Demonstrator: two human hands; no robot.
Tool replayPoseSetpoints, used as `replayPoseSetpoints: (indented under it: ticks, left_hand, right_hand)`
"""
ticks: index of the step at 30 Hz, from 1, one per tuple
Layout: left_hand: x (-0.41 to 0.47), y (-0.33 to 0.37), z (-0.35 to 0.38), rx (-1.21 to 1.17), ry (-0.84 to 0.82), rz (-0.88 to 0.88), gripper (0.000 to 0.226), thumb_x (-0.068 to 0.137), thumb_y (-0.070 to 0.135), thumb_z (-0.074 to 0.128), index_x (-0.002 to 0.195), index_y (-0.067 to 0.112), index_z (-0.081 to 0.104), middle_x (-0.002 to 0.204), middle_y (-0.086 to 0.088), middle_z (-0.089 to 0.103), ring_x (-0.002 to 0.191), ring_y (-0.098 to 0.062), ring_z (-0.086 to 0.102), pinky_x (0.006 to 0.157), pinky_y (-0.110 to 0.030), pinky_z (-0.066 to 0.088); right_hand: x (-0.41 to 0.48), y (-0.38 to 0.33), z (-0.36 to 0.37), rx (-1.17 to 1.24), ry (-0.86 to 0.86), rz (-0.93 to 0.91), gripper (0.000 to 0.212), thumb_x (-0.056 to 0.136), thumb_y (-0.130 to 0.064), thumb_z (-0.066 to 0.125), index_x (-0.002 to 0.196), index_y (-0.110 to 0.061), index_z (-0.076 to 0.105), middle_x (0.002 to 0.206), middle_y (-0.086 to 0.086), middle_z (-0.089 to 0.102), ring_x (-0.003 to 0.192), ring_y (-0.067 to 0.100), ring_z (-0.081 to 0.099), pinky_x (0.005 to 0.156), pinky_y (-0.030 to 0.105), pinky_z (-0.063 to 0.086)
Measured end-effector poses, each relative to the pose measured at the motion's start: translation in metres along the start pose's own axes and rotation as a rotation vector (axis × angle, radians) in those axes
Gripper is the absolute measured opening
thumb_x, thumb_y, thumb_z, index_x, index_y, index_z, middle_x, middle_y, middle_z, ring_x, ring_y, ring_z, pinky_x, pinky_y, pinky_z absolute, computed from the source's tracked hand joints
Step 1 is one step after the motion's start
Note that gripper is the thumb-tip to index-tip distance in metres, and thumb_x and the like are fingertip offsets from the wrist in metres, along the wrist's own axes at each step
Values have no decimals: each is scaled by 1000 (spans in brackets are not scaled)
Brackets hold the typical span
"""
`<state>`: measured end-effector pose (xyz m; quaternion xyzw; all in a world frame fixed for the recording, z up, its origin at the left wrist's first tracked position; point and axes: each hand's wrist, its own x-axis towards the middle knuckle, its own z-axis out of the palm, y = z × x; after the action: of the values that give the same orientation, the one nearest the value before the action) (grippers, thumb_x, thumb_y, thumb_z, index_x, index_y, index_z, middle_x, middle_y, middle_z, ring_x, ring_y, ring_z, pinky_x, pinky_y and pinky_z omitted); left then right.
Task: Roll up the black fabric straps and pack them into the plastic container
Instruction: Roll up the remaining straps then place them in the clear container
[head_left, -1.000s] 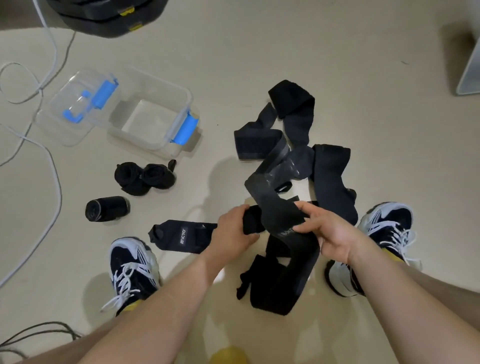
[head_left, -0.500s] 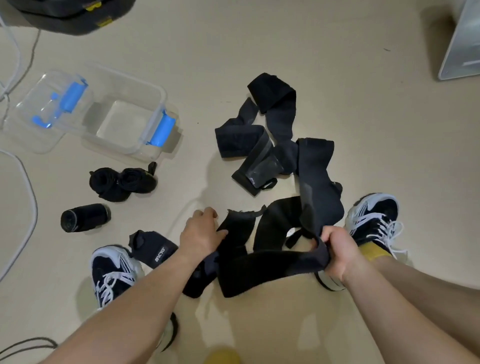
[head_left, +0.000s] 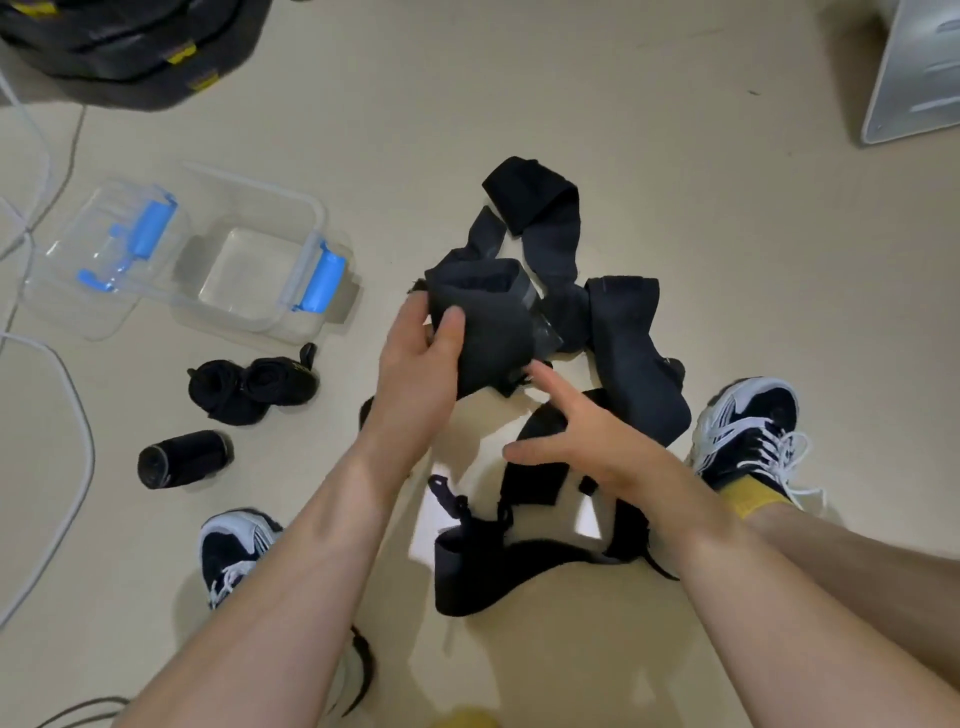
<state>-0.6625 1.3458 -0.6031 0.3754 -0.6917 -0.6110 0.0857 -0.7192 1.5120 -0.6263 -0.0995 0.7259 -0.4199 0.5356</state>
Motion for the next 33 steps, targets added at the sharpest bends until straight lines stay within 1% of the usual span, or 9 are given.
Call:
replayPoseSetpoints:
  ticks: [2,5,10,13,19,23,27,29,33]
  left_hand:
    - [-2,46,10,-208,-22,-20,14,103,27,47,97,25,60,102,-4,69,95,-17,68,79,-34,58]
    - [-2,111,18,-520,-19,-23,18,105,21,44,100,14,59,102,-7,68,92,-19,68,77,-34,59]
    - [-14,166,26,-627,-111,-39,22,106,20,42,117,7,57,110,-12,69,94,-25,70,69,-34,60]
    - [-27,170,45,-549,-148,-65,24,106,22,42,120,7,55,108,-11,68,90,-22,68,62,-29,57]
    - [-11,154,80,-540,-175,-44,22,106,25,41,112,11,57,112,-14,67,97,-25,69,76,-40,60]
    - [6,47,96,37,-160,-38,13,95,14,52,98,18,64,84,0,67,79,-16,64,70,-31,54]
    - [-17,-93,117,1094,-561,84,62,81,28,68,138,25,45,139,-3,44,131,-29,40,100,-44,45]
    - [-26,-123,122,1300,-510,71,73,86,36,64,147,27,26,147,-4,28,132,-33,33,98,-51,44]
    - [-7,-111,118,1315,-401,153,21,94,20,47,112,13,56,116,-8,59,105,-32,59,87,-39,47]
  right_hand:
    - [-3,-26,7,28,-203,-96,76,83,-23,80,146,-37,40,141,-24,45,128,-9,42,101,15,35]
    - [-9,-33,7,-56,106,-218,50,83,-27,80,125,-38,55,132,-17,54,125,0,46,97,17,33]
    - [-37,-51,-23,507,449,-325,80,77,-25,83,140,-42,36,142,-6,49,126,9,52,110,45,43]
    - [-65,-77,-53,106,615,-454,104,69,-28,88,147,-47,21,155,-8,30,142,12,34,115,37,33]
    - [-99,-88,-97,139,468,-416,3,90,-19,71,87,-19,73,79,-7,76,76,6,72,65,17,54]
    - [-83,-43,-110,311,557,-309,13,95,-9,63,96,-18,72,91,-3,77,89,16,73,79,30,58]
    - [-57,5,-116,233,644,-16,7,94,-15,64,100,-15,68,98,4,72,96,24,69,81,37,56]
    - [-52,19,-117,202,662,46,19,92,-16,66,111,-12,62,104,4,68,98,25,66,76,34,55]
    - [-54,20,-123,85,720,30,62,90,-13,67,140,-34,37,93,-1,54,76,13,55,68,27,49]
